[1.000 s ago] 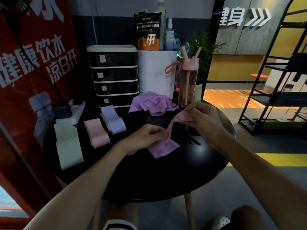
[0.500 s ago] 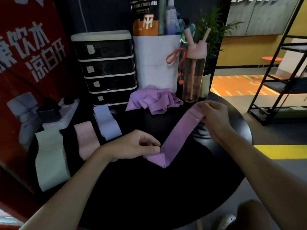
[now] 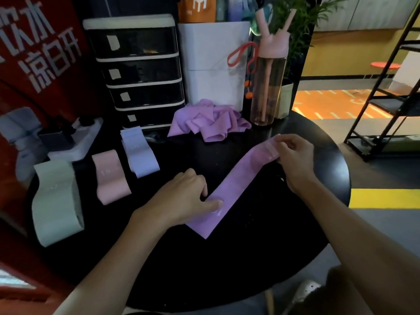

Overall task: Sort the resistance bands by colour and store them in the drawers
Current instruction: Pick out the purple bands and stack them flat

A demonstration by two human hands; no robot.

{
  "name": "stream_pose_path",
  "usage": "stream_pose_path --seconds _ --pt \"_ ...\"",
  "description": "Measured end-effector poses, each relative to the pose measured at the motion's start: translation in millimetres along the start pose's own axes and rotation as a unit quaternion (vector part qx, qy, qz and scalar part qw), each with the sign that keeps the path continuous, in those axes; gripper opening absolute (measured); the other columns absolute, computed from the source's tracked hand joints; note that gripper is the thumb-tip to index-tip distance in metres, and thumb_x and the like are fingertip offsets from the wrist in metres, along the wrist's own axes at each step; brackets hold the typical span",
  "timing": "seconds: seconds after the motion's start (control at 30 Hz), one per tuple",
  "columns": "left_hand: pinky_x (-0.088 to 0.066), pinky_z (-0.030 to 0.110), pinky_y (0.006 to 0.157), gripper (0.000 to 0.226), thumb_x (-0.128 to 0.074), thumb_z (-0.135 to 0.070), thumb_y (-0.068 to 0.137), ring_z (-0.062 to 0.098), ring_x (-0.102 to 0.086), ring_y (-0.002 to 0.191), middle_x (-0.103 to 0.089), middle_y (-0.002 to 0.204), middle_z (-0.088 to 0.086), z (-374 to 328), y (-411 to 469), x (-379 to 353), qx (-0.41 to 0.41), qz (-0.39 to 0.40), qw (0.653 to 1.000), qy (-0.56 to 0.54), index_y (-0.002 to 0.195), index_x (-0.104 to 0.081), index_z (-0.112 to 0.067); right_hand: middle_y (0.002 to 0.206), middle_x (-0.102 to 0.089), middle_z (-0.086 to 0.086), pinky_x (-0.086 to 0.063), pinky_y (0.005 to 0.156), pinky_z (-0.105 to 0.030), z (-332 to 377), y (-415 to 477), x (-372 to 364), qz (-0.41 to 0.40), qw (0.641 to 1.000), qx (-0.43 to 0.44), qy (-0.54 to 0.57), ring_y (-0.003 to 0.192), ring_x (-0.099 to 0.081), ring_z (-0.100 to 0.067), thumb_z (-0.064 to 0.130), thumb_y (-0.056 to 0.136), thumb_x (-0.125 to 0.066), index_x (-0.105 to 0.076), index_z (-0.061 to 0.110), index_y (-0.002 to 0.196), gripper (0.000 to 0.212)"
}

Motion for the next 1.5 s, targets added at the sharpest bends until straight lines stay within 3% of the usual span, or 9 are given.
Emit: stream_pose_path --seconds 0.27,0.43,0.6,0.73,0.83,0.9,1.1,1.4,1.5 --pt "-0.046 0.035 0.078 0.04 -0.056 -0.059 0.092 0.02 -0.052 0.09 -0.049 0.095 -0.003 -1 -31 2 0.035 -0.033 0.998 0.028 0.082 -0.051 -0.02 0.112 -0.069 -0.01 -0.056 0.09 -0.045 -8 5 10 -0.035 0.999 -0.019 -0.022 0.103 -0.066 -0.023 0.008 0.084 -0.065 -0.066 0.01 0.12 0.036" --pt "-0.038 0.029 0.058 0.018 -0.063 -0.023 0.094 0.01 -0.051 0.064 -0.059 0.076 -0.004 16 -18 28 0.03 -0.09 0.988 -0.122 0.085 -0.047 -0.024 0.117 -0.064 -0.01 -0.055 0.09 -0.034 -4 3 14 -0.051 0.997 -0.009 -0.054 0.104 -0.064 -0.018 0.007 0.086 -0.06 -0.066 0.01 0.121 0.035" --pt "-0.045 0.032 0.068 0.015 -0.05 -0.011 0.099 0.018 -0.058 0.076 -0.063 0.083 0.003 31 -2 61 0.007 -0.129 0.987 -0.09 0.092 -0.059 -0.022 0.109 -0.064 -0.007 -0.048 0.076 -0.019 5 -6 31 -0.026 0.988 0.041 -0.148 0.09 -0.061 -0.014 0.012 0.091 -0.064 -0.069 0.01 0.114 0.024" --pt "-0.045 0.035 0.066 0.026 -0.044 -0.011 0.101 0.024 -0.056 0.072 -0.062 0.083 0.006 35 12 54 -0.012 -0.047 0.998 -0.047 0.092 -0.064 -0.025 0.091 -0.069 -0.005 -0.049 0.083 -0.033 5 -12 44 0.012 0.975 0.056 -0.215 0.084 -0.063 -0.018 0.011 0.089 -0.064 -0.074 0.014 0.1 0.015" --pt "-0.043 0.035 0.08 0.014 -0.052 -0.022 0.097 0.02 -0.048 0.091 -0.048 0.098 -0.002 30 13 36 -0.03 -0.033 0.994 0.095 0.097 -0.064 -0.028 0.106 -0.064 -0.007 -0.045 0.095 -0.049 0 -19 42 0.053 0.943 0.052 -0.326 0.101 -0.056 -0.027 0.023 0.087 -0.064 -0.066 0.037 0.078 0.017" --pt "-0.038 0.036 0.089 0.007 -0.056 -0.032 0.094 0.019 -0.041 0.102 -0.042 0.109 -0.005 25 11 30 -0.05 -0.091 0.985 0.139 0.1 -0.061 -0.031 0.119 -0.052 -0.007 -0.037 0.102 -0.053 3 -24 40 0.069 0.925 0.049 -0.371 0.115 -0.045 -0.033 0.027 0.089 -0.062 -0.066 0.034 0.086 0.009" --pt "-0.038 0.035 0.088 0.015 -0.055 -0.035 0.098 0.012 -0.048 0.105 -0.053 0.116 -0.017 8 5 9 -0.133 -0.124 0.983 0.026 0.111 -0.062 -0.035 0.124 -0.051 0.003 -0.026 0.096 -0.042 4 -35 22 0.149 0.869 0.1 -0.462 0.12 -0.038 -0.025 0.038 0.094 -0.056 -0.065 0.034 0.102 0.013" --pt "-0.047 0.039 0.084 0.009 -0.06 -0.035 0.09 0.017 -0.059 0.093 -0.063 0.098 -0.009 -12 48 45 -0.12 -0.202 0.972 0.001 0.094 -0.065 -0.029 0.101 -0.056 0.007 -0.046 0.093 -0.046 27 -35 -34 0.196 0.903 0.16 -0.347 0.097 -0.056 -0.016 0.038 0.088 -0.064 -0.067 0.032 0.099 0.013" --pt "-0.053 0.037 0.076 0.01 -0.062 -0.03 0.09 0.022 -0.064 0.088 -0.069 0.094 -0.004 -8 87 52 -0.074 -0.212 0.974 -0.042 0.096 -0.066 -0.022 0.107 -0.055 0.005 -0.041 0.094 -0.04 16 -39 -48 0.213 0.884 0.149 -0.389 0.103 -0.053 -0.017 0.044 0.089 -0.062 -0.066 0.03 0.106 0.023"
Point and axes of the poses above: each hand's wrist, its own y-axis towards the middle knuckle, its own x-axis out of the back of the hand, z = x × y, the point moved 8 cm from there along y, towards the middle knuckle
